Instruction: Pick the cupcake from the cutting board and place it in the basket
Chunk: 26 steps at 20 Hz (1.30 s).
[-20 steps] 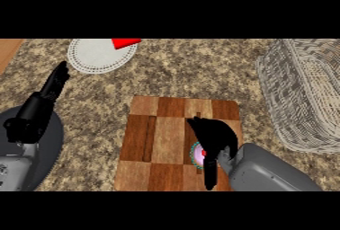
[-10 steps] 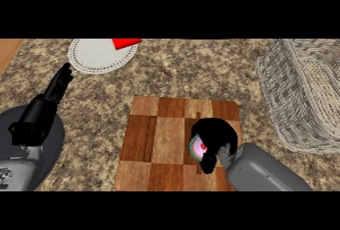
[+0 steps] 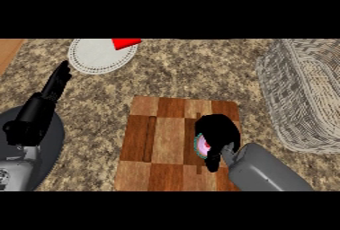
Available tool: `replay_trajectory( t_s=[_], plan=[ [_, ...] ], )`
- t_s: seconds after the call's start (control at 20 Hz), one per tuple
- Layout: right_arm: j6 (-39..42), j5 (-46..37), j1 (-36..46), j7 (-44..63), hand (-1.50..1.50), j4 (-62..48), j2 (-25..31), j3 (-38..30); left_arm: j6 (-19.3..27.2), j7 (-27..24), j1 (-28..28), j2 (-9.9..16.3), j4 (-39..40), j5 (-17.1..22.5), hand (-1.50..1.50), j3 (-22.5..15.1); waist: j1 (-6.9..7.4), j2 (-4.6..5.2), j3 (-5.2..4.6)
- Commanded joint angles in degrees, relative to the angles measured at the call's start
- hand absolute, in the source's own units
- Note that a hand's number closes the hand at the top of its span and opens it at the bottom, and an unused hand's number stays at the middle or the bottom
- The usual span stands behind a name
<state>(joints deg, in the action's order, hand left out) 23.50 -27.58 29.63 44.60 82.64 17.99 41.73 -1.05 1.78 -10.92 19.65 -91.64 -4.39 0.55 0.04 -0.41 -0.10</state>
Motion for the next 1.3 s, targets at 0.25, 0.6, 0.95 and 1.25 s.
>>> replay_trajectory(
  t_s=[0.25,0.6,0.95,1.25],
  plan=[
    [-5.11,-0.48,-2.43,-23.74,1.5,-6.53,31.51,-16.33,1.41,-0.12,1.21,0.99,0.07,0.49,0.0,3.18,-4.73,1.2,1.09],
    [-16.53,7.48,-0.4,-43.28,1.5,-15.66,40.4,-34.17,1.05,-0.47,2.75,0.51,0.21,1.06,0.0,3.16,-4.44,1.08,1.33],
    [-11.3,26.89,1.66,-63.53,1.5,-25.03,40.68,-51.11,0.17,-1.77,3.29,1.16,0.17,1.25,0.0,3.39,-3.1,0.9,1.11],
    [5.18,32.75,5.16,-77.36,1.5,-37.76,50.68,-57.93,-1.2,-1.71,0.86,0.81,-0.16,0.55,0.0,1.02,0.76,1.53,0.52]
  ],
)
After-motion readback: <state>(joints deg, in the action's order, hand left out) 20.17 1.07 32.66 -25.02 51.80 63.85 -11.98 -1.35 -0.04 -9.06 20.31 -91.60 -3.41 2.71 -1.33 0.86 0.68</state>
